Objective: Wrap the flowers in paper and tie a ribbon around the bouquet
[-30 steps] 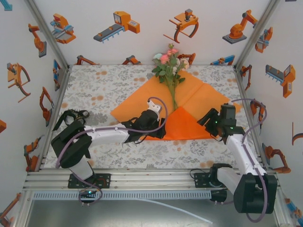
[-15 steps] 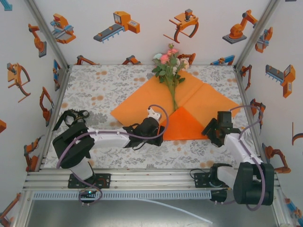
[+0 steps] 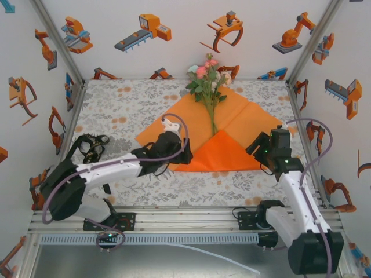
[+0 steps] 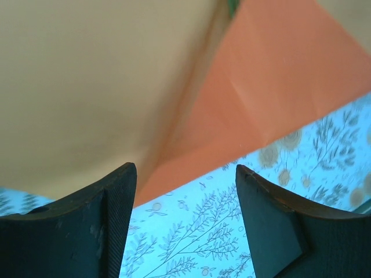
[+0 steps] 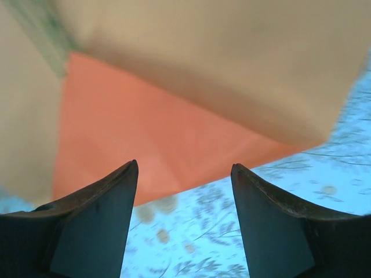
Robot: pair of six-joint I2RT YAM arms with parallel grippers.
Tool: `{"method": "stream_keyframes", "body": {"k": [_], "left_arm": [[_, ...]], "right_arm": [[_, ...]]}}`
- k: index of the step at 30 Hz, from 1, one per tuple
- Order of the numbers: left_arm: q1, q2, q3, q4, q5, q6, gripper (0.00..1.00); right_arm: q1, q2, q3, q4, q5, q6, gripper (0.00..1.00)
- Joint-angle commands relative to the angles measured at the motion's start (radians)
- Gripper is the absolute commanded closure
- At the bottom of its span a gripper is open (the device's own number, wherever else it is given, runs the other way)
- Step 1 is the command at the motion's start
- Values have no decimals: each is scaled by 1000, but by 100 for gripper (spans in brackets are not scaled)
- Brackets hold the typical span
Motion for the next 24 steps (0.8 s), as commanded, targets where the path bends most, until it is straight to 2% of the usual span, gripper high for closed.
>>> {"method": "stream_keyframes", "body": {"k": [1, 3, 6, 9, 11, 15, 19, 22, 24], "left_arm": [[121, -78, 13, -183, -97, -79, 35], [230, -111, -9, -236, -106, -107, 34], [422, -120, -44, -285, -46, -127, 34], [595, -92, -57, -311, 37, -133, 34], [661, -60, -49, -319, 58, -117, 34], [689, 22, -4, -319, 81, -46, 32], [679, 98, 19, -306, 169, -54, 27], [640, 116, 7, -286, 139, -90, 12], [620, 132, -13, -214, 182, -109, 8]], "right_arm": [[180, -1, 23, -1, -17, 83, 40], [311, 68, 31, 49, -23, 140, 41], [453, 222, 53, 149, -67, 208, 45], [560, 361, 94, 228, -49, 214, 52], [580, 439, 120, 260, -43, 207, 54], [582, 554, 139, 321, 6, 181, 63], [581, 607, 156, 300, 67, 141, 67], [580, 614, 156, 293, 73, 106, 67], [579, 620, 149, 295, 76, 96, 67]]}}
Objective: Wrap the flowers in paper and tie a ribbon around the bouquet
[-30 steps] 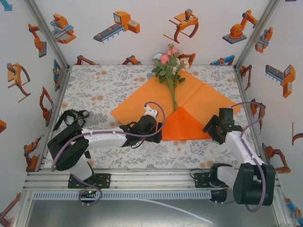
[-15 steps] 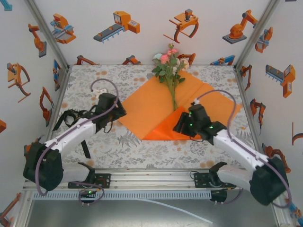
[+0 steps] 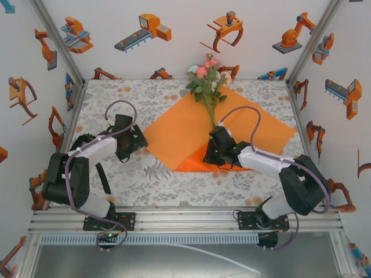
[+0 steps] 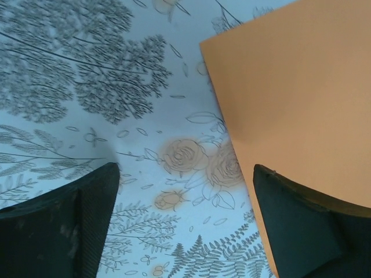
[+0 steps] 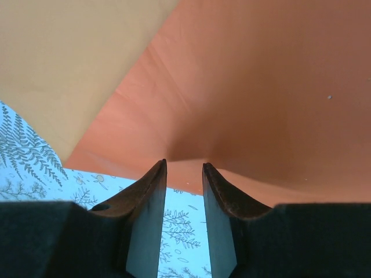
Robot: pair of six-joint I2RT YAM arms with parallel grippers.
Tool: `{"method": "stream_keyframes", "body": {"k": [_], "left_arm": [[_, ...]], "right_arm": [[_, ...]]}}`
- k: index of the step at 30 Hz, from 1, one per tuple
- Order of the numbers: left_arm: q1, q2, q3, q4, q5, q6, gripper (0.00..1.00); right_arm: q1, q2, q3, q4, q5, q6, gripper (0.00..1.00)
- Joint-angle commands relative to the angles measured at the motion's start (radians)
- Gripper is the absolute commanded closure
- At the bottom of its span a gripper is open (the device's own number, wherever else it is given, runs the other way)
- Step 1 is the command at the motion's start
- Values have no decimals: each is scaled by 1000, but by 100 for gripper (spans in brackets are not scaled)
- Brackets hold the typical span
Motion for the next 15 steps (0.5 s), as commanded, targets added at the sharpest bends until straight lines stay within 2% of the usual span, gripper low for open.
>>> {"method": "stream_keyframes", "body": {"k": [1, 7, 15], "left_arm": [[-33, 25, -7, 96, 95, -33, 8], [-114, 99, 5, 188, 135, -86, 12], [-127, 147, -4, 236, 158, -161, 17]], "right_arm": [[-2, 12, 17, 17, 44, -47, 67], [-10, 59, 2, 36, 85, -70, 67], [-15, 107, 25, 25, 70, -83, 66]]}}
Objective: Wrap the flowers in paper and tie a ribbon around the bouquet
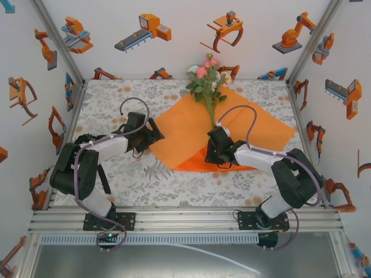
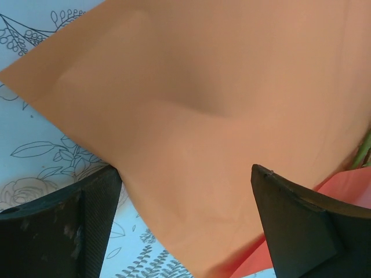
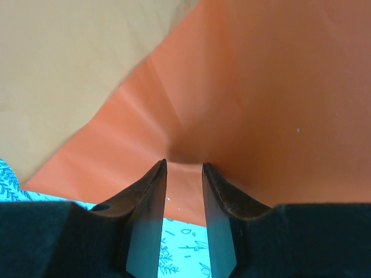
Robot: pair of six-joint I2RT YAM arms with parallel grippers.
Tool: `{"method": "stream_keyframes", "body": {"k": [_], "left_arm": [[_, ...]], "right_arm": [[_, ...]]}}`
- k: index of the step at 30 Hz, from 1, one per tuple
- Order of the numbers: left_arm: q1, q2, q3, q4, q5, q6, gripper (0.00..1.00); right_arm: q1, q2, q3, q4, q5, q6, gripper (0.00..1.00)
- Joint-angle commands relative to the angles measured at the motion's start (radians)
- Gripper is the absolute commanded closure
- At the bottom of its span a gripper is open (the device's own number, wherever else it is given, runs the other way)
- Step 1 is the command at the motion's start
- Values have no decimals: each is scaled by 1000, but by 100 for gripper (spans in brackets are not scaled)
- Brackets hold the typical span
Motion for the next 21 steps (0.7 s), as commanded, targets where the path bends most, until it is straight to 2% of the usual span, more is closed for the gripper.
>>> {"method": "stream_keyframes", "body": {"k": [1, 10, 13, 15, 17, 19, 21], "left_arm": [[-6, 37, -33, -22, 42, -56, 17], [-9, -4, -42, 190, 238, -123, 19], [-16, -26, -26, 193, 244, -133, 20], [-30, -34, -3, 138, 204, -101, 24], [-44, -28, 22, 73, 169, -61, 35], [-49, -22, 29, 57, 159, -53, 55], [-56, -24, 33, 51, 158, -44, 67]], "right_arm": [[-4, 22, 13, -9, 18, -18, 66], [-4, 17, 26, -30, 24, -20, 65], [-4, 15, 29, -35, 28, -20, 65], [-4, 15, 29, -36, 28, -20, 65], [-3, 17, 30, -38, 31, -17, 64], [-4, 16, 38, -50, 29, -14, 62], [-4, 10, 53, -73, 21, -2, 58]]}}
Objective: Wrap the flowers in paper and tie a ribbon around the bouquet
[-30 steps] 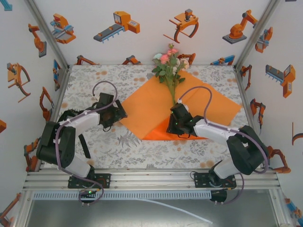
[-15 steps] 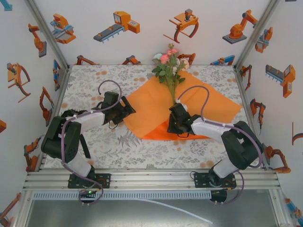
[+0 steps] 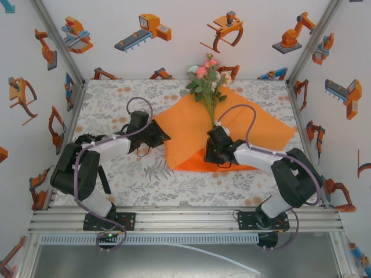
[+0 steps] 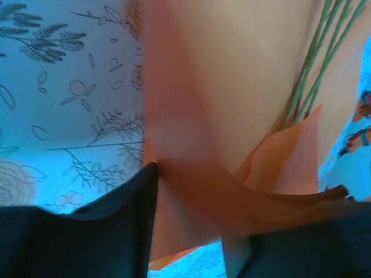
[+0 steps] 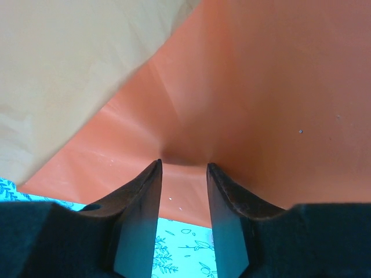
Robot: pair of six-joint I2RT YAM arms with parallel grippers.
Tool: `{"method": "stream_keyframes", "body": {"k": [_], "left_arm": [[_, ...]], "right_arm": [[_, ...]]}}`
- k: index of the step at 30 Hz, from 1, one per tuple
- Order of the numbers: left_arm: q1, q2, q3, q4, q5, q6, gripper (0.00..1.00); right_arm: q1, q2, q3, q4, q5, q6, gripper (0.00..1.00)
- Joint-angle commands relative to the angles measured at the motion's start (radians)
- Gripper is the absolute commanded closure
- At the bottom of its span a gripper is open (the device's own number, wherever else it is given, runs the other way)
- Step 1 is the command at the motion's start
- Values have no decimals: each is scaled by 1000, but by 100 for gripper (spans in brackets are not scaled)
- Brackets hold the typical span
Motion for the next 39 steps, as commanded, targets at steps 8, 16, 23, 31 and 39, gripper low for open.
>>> {"method": "stream_keyframes", "body": {"k": [8, 16, 23, 31, 39], "left_arm": [[-33, -32, 111, -181, -87, 95, 99], [-34, -18, 169, -192, -67, 18, 100], [-34, 2, 245, -223, -64, -50, 100], [-35, 49, 323, -191, -15, -119, 100], [-55, 122, 402, -160, 46, -63, 100]], "right_arm": [[-11, -85, 53, -125, 42, 30, 60], [-11, -135, -26, -182, 52, 5, 70], [-11, -82, -12, -189, 116, -68, 72], [-10, -35, 7, -186, 112, -101, 71], [-10, -173, 36, -227, -10, -154, 58]]}}
